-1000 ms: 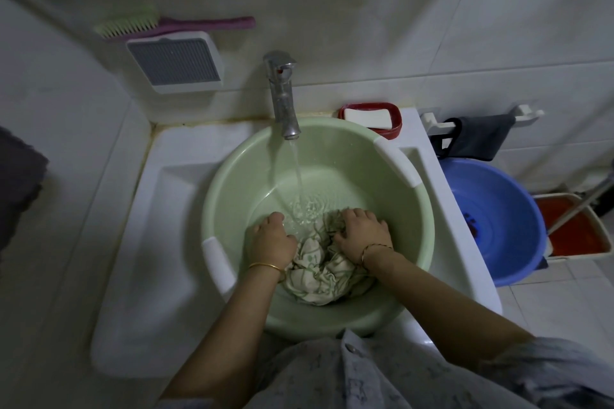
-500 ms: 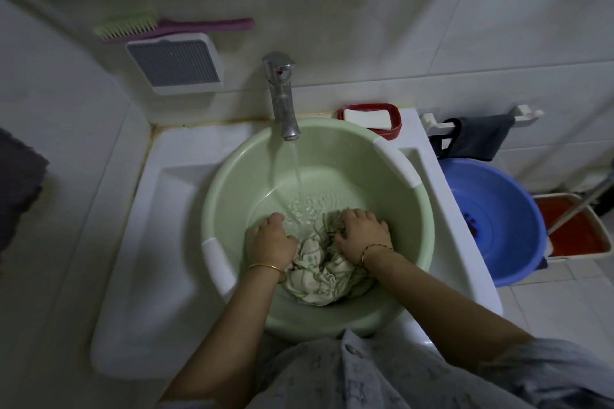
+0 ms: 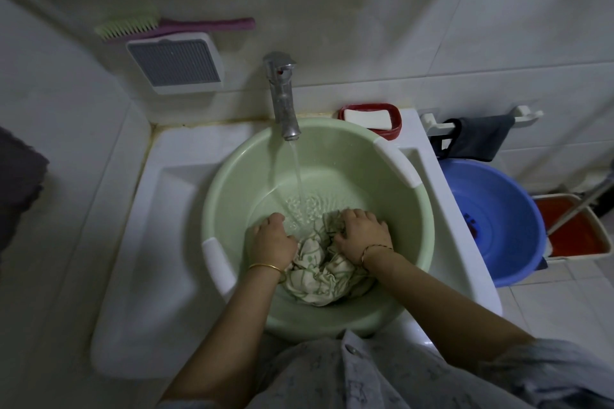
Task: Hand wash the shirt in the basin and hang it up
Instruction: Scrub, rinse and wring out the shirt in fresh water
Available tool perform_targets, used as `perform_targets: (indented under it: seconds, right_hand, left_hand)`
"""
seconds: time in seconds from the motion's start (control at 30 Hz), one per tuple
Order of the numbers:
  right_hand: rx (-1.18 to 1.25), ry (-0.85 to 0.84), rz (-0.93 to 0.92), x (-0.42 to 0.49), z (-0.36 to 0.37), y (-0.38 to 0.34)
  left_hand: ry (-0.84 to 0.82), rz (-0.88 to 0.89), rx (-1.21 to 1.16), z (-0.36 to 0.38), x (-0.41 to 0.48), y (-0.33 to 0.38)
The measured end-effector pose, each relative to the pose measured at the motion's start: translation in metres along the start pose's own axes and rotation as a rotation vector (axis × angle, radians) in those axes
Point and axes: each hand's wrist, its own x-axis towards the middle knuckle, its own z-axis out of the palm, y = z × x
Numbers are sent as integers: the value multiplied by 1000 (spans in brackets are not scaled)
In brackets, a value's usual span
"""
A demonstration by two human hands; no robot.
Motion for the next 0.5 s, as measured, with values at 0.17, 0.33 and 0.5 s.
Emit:
perform_targets:
  seconds: [0.17, 0.33, 0.5]
  right_hand:
    - [-4, 1, 3, 0, 0, 0]
    - [-6, 6, 1, 0, 0, 0]
    - [-2, 4, 2, 0, 0, 0]
  left_hand:
    - [-7, -9, -1, 0, 0, 0]
    - [-3, -2, 11, 1, 0, 0]
    - [-12, -3, 11, 0, 0, 1]
